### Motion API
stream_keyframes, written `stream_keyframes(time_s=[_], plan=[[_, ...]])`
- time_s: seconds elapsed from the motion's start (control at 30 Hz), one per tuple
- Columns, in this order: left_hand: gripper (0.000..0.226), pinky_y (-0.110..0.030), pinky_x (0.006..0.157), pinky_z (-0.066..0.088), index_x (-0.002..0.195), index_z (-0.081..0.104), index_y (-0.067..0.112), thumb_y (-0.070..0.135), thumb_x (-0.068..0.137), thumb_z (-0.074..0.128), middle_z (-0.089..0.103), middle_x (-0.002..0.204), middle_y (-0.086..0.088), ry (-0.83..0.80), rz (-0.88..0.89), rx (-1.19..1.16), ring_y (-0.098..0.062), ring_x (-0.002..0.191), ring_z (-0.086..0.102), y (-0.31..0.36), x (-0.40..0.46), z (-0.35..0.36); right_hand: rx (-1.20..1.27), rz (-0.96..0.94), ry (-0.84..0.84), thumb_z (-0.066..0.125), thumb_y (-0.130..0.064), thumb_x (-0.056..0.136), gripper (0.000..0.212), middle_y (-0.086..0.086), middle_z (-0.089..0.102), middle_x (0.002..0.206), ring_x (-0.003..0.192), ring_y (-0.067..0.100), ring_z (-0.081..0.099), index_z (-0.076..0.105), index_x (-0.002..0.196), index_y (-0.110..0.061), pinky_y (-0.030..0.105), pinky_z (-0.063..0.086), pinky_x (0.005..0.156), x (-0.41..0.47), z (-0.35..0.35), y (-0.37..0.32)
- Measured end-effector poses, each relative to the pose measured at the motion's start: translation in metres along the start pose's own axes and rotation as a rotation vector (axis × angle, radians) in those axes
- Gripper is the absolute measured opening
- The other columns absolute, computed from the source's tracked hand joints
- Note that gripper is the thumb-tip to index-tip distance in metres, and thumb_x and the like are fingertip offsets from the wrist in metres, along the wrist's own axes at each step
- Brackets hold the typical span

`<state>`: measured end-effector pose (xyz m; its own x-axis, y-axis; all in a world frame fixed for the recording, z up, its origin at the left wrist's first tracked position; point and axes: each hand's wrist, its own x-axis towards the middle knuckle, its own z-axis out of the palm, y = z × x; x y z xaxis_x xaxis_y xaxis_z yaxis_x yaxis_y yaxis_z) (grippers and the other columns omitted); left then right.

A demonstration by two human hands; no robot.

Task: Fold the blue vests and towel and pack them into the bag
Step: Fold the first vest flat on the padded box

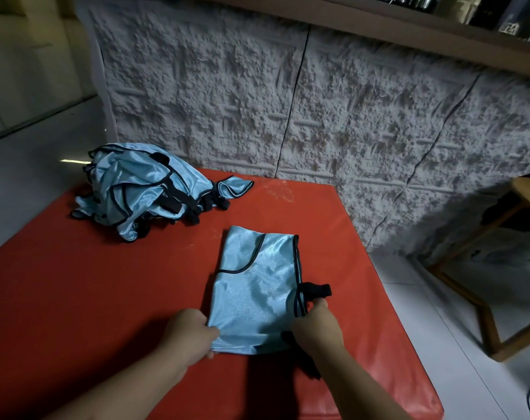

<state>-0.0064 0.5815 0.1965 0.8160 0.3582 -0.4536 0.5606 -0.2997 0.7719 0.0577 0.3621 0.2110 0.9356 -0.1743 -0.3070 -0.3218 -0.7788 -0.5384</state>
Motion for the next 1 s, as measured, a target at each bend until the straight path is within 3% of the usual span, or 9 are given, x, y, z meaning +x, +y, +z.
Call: stream_keyframes(time_s=[0.1,0.17,0.23,0.37,0.6,0.73,0.83,0.93,1.0], plan=[[0.009,-0.051,0.064,0.063,0.086,0.062,0.004,-0.002,0.080,0.065,0.072,0.075,-0.020,0.054,-0.039,-0.082,-0.035,0.059,0.073,0.005,-0.007,0.000,0.237,0.017,-0.090,0.062,-0.012,0.076,0.055,0.004,0.070,0.088,0.071,0.024,0.072,0.051,0.128,-0.025,0.036,0.057,0.058,0.005,-0.011,0.005],[0.023,-0.049,0.059,0.063,0.096,0.051,0.007,-0.006,0.082,0.064,0.065,0.089,-0.019,0.079,-0.048,-0.160,-0.036,0.059,0.072,0.007,-0.011,-0.001,0.414,0.027,-0.155,0.062,0.002,0.077,0.053,0.012,0.068,0.082,0.051,0.021,0.066,0.052,0.121,-0.026,0.032,0.047,0.043,0.003,-0.018,0.009],[0.024,-0.045,0.058,0.061,0.095,0.046,0.007,-0.009,0.084,0.060,0.060,0.091,-0.018,0.054,-0.030,-0.184,-0.038,0.061,0.073,0.009,-0.014,-0.002,0.570,0.040,-0.225,0.060,0.013,0.079,0.054,0.013,0.061,0.074,0.042,0.019,0.055,0.051,0.116,-0.025,0.027,0.039,0.042,-0.001,-0.025,0.011],[0.017,-0.040,0.063,0.052,0.083,0.054,0.010,-0.006,0.087,0.055,0.063,0.075,-0.014,-0.043,-0.030,-0.141,-0.036,0.062,0.074,0.006,-0.014,-0.010,0.675,0.030,-0.414,0.056,0.017,0.080,0.039,0.010,0.051,0.068,0.047,0.018,0.046,0.052,0.105,-0.012,0.028,0.037,0.049,-0.007,-0.033,0.015],[0.013,-0.027,0.053,0.038,0.097,0.074,0.006,0.015,0.090,0.069,0.068,0.064,-0.009,-0.383,0.003,0.045,-0.018,0.057,0.060,0.008,-0.026,-0.032,0.483,-0.001,-0.623,0.069,0.003,0.087,0.009,0.009,0.062,0.070,0.056,0.015,0.057,0.074,0.092,0.007,0.027,0.046,0.052,-0.017,-0.050,0.019],[0.052,-0.039,0.077,0.055,0.108,0.075,0.013,0.001,0.058,0.079,0.070,0.098,-0.016,-0.453,0.067,-0.029,-0.027,0.083,0.068,0.013,-0.024,-0.047,0.415,-0.141,-0.829,0.092,-0.024,0.064,0.068,0.018,0.062,0.091,0.085,0.027,0.055,0.065,0.118,0.008,0.033,0.044,0.074,-0.010,-0.066,0.029],[0.051,-0.035,0.083,0.058,0.103,0.075,0.021,-0.011,0.062,0.077,0.068,0.100,-0.010,-0.352,0.177,0.025,-0.012,0.079,0.068,0.011,-0.016,-0.045,0.183,-0.294,-0.802,0.095,-0.012,0.061,0.067,0.017,0.069,0.122,0.112,0.038,0.063,0.069,0.122,-0.022,0.051,0.051,0.094,-0.009,-0.072,0.031],[0.027,-0.026,0.067,0.054,0.089,0.073,0.019,-0.004,0.077,0.077,0.070,0.080,-0.001,-0.163,0.358,0.198,-0.002,0.065,0.064,0.015,-0.017,-0.035,0.004,-0.409,-0.580,0.088,0.004,0.061,0.063,-0.010,0.073,0.109,0.100,0.002,0.068,0.070,0.114,-0.023,0.027,0.057,0.086,-0.013,-0.062,0.024],[0.018,-0.017,0.062,0.048,0.080,0.075,0.019,0.002,0.077,0.081,0.065,0.076,0.006,-0.041,0.475,0.263,-0.001,0.063,0.061,0.017,-0.016,-0.031,-0.055,-0.508,-0.385,0.086,0.000,0.064,0.050,-0.014,0.075,0.098,0.093,-0.002,0.069,0.074,0.108,-0.021,0.028,0.058,0.086,-0.015,-0.057,0.020]])
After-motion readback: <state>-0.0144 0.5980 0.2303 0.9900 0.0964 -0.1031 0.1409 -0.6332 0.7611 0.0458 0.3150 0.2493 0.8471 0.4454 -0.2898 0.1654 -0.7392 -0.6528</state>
